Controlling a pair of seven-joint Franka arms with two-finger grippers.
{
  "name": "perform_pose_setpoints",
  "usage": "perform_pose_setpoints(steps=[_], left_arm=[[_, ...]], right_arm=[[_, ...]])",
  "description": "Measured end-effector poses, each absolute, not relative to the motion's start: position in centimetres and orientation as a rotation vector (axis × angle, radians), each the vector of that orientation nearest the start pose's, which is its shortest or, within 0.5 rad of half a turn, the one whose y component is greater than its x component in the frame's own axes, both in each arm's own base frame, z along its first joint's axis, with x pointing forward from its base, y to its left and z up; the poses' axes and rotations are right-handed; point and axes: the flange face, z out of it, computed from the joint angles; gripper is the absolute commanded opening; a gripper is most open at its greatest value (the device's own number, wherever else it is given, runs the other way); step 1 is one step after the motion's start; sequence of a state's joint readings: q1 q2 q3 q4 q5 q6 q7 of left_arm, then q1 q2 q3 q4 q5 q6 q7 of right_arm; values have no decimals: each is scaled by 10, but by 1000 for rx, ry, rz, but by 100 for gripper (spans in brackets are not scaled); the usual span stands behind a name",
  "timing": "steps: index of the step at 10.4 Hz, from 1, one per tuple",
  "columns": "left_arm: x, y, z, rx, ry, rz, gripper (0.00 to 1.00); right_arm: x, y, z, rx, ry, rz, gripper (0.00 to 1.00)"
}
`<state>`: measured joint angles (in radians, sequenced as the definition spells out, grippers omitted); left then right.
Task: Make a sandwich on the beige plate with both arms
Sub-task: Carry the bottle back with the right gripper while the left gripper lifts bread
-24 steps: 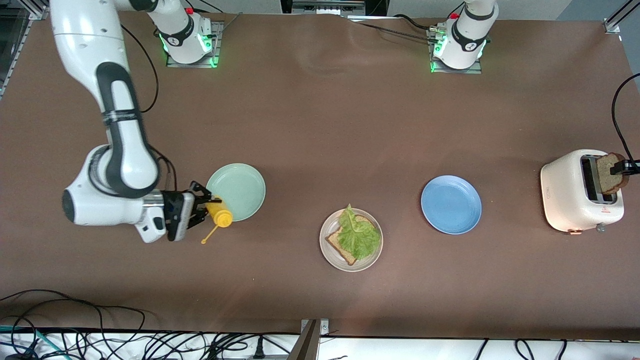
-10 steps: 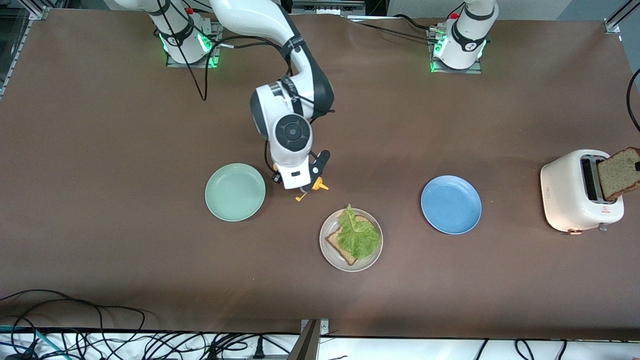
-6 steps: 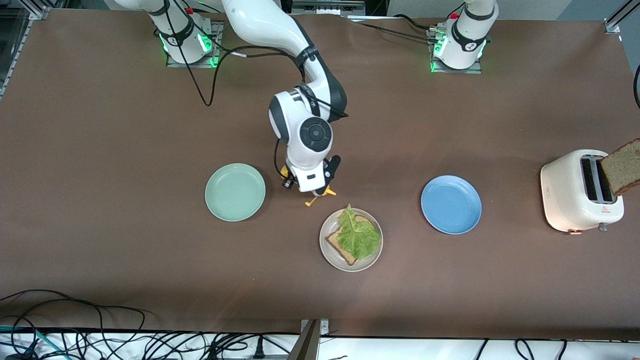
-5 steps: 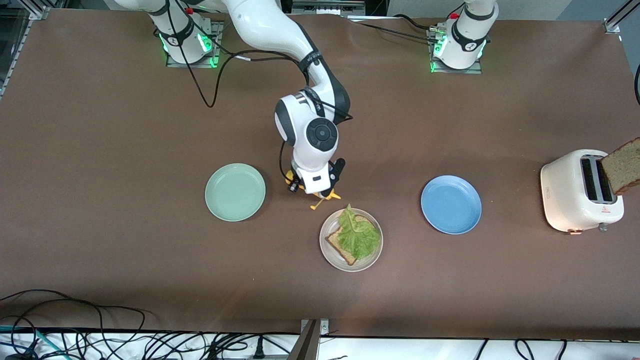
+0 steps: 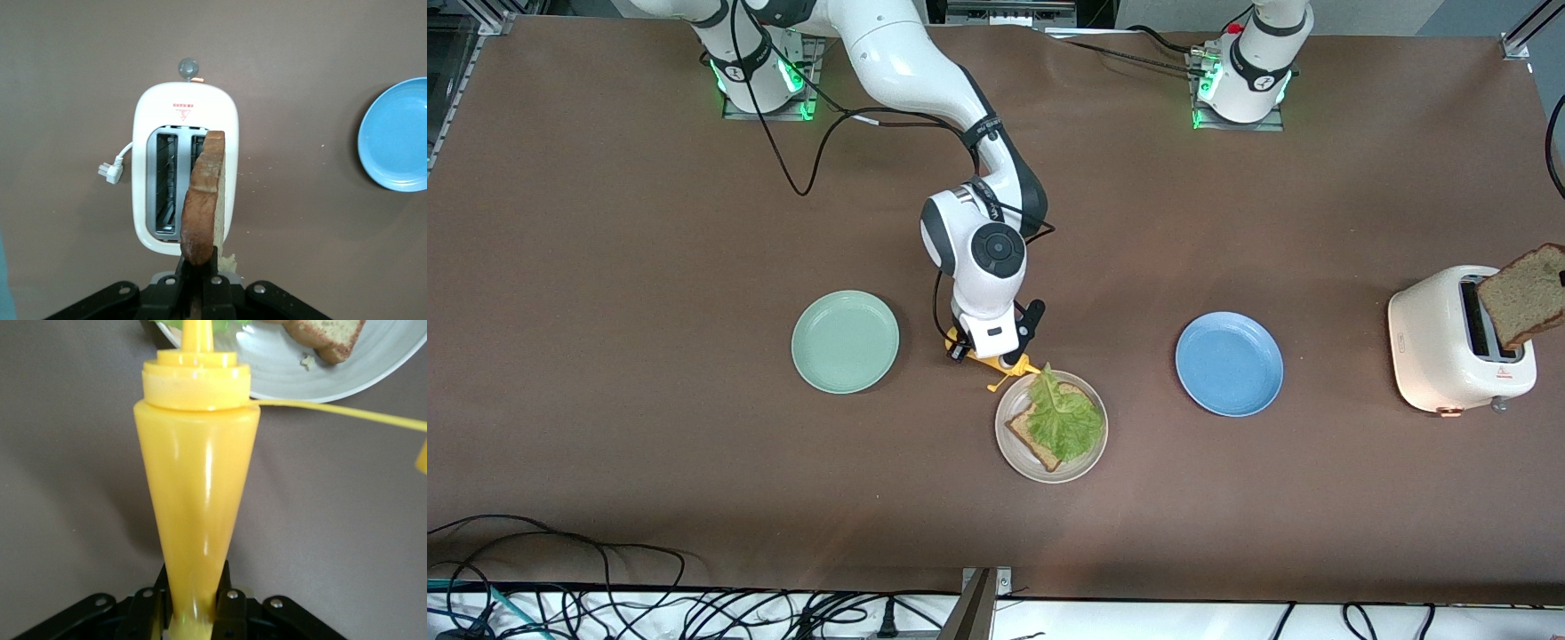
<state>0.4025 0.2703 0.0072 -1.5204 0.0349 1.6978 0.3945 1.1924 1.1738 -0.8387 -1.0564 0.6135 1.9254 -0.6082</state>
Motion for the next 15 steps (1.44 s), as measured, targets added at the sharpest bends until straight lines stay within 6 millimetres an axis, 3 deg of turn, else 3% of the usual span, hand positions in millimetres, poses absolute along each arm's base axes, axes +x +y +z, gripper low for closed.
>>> perform_pose_setpoints(steps=[6,8,12,15], left_arm=[[584,245,497,-3145,-47,165,0],[587,237,496,-3149,-53,168,0],[597,210,495,-3152,-121,167,0],[601,198,494,-3150,-161,169,0]], right_arm=[[581,502,213,-2828,-1793,46,0],[595,486,222,-2789,-1758,50,0],[660,383,297,-2562,-1574,-23,0],[681,310,326,-2372,-1541,-72,0]])
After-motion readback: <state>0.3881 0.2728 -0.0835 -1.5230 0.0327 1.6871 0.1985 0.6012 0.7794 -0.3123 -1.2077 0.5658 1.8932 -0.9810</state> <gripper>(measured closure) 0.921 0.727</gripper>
